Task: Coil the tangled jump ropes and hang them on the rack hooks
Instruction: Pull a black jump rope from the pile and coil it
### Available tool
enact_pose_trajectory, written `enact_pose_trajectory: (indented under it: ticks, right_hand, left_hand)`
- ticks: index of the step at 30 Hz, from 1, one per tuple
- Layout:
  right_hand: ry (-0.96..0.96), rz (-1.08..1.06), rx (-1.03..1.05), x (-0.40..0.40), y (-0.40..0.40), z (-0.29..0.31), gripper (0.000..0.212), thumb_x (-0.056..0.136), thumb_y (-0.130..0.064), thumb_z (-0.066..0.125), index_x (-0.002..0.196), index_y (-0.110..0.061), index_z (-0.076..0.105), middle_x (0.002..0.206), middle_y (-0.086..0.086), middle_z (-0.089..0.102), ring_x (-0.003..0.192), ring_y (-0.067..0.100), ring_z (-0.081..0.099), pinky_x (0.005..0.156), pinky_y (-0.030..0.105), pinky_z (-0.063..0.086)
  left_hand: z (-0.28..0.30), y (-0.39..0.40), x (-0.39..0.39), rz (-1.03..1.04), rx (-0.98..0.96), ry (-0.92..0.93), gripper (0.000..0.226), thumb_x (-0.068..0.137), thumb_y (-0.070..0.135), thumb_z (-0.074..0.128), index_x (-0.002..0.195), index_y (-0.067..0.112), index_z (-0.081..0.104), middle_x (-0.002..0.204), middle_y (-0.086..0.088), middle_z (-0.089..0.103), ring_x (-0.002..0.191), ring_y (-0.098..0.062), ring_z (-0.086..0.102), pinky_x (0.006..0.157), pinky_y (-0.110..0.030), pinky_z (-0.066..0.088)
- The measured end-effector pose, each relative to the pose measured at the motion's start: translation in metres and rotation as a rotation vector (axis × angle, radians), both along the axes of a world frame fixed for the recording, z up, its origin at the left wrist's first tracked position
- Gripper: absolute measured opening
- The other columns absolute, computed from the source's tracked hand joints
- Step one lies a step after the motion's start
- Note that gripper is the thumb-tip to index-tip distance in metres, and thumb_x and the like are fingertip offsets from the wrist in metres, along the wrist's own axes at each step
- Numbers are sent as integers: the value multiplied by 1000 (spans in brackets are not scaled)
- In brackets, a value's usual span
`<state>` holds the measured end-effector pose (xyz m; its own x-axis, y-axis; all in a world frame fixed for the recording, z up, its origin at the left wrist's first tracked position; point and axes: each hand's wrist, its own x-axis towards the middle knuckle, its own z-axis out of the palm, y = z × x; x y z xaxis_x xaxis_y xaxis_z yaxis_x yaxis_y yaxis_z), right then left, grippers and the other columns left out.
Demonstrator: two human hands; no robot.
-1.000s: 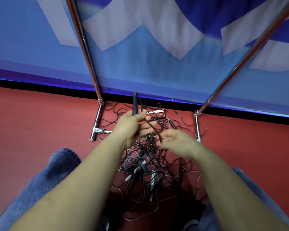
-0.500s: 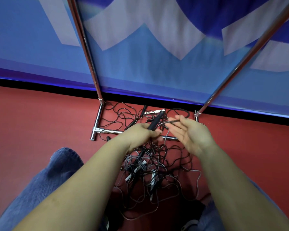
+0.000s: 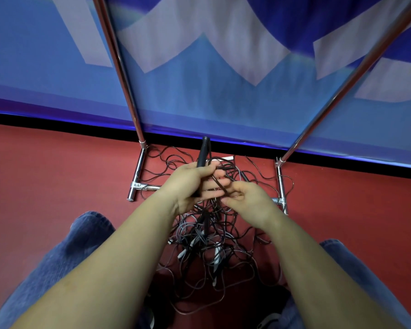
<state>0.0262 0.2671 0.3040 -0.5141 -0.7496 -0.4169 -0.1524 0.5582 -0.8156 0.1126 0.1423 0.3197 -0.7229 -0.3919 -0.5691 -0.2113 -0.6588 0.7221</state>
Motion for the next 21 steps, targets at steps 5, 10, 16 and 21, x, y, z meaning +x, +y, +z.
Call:
enact_pose_trajectory:
  ticks: [5,10,16,21]
  right_hand:
    - [-86,-204,-104,-1,-3,7,17,92,-14,59,78,-22,60,74,2,66,70,13,65,70,27,54]
    - [-593,-629,-328,-14,-4,23,9,93,-9,56,93,-2,61,77,12,71,69,16,72,61,22,58]
    - [-777,-784,-492,-23,1,26,14,96,-7,48,106,0,56,100,18,67,76,16,72,64,23,58]
    - [-290,-303,-63,-16,1,16,27,91,-10,60,117,-11,58,106,8,66,85,12,64,77,23,52]
  left_hand:
    - [2,-3,-3,32,28,76,17,99,18,47,102,12,63,87,-5,75,78,-17,72,75,-32,58]
    - [-10,8,4,-292,-416,-159,24,90,36,63,106,18,67,102,2,71,100,-13,62,108,-41,37]
    - [-8,12,1,-289,-292,-102,5,96,10,53,95,15,55,81,-2,72,70,-12,67,67,-28,51]
    - [-7,6,1,-83,-296,-79,7,98,11,50,93,16,52,69,2,71,59,-11,68,53,-24,53]
